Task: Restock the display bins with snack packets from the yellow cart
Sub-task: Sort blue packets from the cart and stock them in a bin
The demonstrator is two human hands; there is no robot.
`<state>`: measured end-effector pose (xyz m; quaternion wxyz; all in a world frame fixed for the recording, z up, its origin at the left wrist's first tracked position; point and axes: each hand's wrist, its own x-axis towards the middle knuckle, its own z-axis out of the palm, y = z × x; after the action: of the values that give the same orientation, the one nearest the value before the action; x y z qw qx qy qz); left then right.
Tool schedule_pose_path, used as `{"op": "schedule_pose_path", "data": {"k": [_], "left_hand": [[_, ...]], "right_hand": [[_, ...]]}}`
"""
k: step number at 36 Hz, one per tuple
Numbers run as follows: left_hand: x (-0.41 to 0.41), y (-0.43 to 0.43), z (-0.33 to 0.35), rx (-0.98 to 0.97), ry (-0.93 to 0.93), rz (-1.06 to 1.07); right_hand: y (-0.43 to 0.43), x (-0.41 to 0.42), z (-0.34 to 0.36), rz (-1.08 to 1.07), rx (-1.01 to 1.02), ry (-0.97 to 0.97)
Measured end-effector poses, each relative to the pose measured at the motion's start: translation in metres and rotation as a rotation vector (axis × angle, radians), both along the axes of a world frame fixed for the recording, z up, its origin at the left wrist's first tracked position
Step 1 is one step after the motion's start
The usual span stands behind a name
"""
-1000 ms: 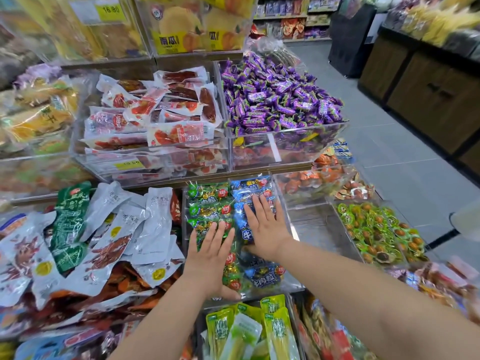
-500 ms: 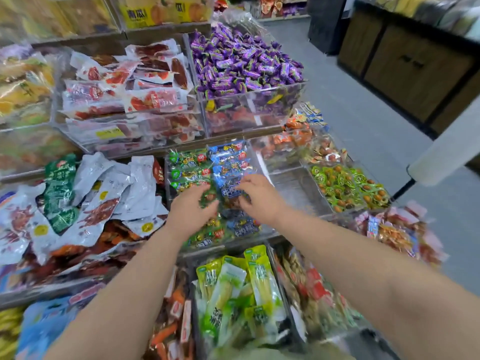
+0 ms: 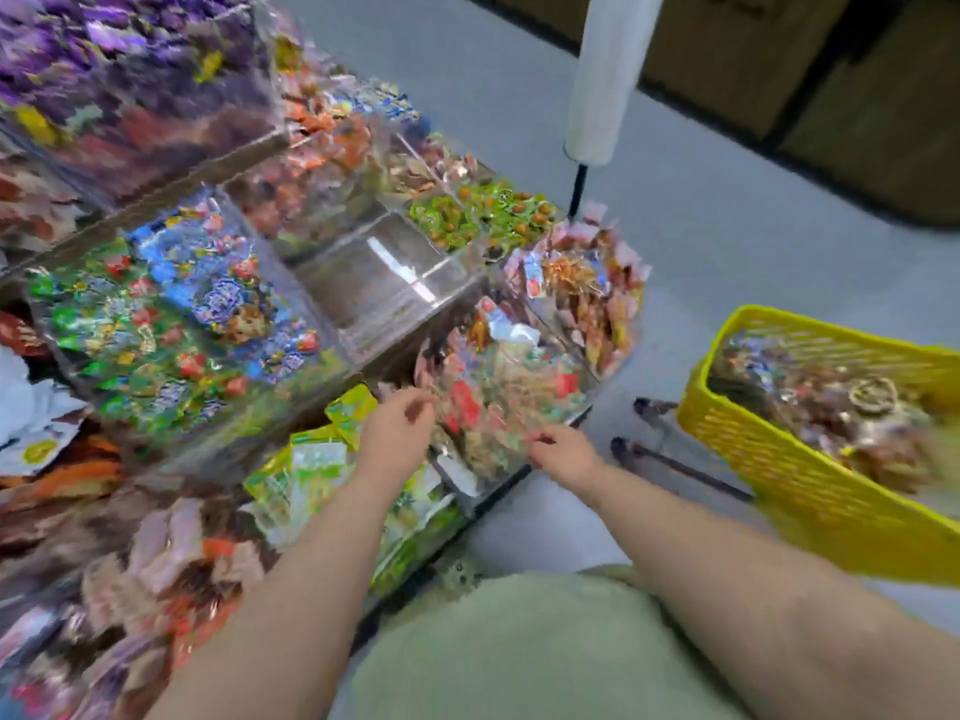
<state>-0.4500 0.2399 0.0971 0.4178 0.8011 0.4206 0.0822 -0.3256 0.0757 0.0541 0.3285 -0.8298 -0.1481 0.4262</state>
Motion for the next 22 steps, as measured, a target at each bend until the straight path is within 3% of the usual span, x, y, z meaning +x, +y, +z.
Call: {"op": "schedule_pose_path", "data": {"k": [4,9,16,22], "left_hand": [[0.025,-0.062,-0.023,-0.266,0.200,-0.135],[0.053,-0.150,-0.053,-0.555,0.460,-0.112],[0.088,-0.245,-0.085,-0.519,0.611,-0.332],[0.131,-0.291,-0.092,-0.400,0.688,-0.612]], "right_hand": [[-0.092,0.012,-0.011,-0.137,-0.104,0.225],[-0.219,0.017,-0.015,-0.392,-0.149,0.377],[-0.383,0.016,-0.022,-0.715,-0.290,0.458],[-0.462,0.006,-0.022,-1.041,-0.288,0.541]]}}
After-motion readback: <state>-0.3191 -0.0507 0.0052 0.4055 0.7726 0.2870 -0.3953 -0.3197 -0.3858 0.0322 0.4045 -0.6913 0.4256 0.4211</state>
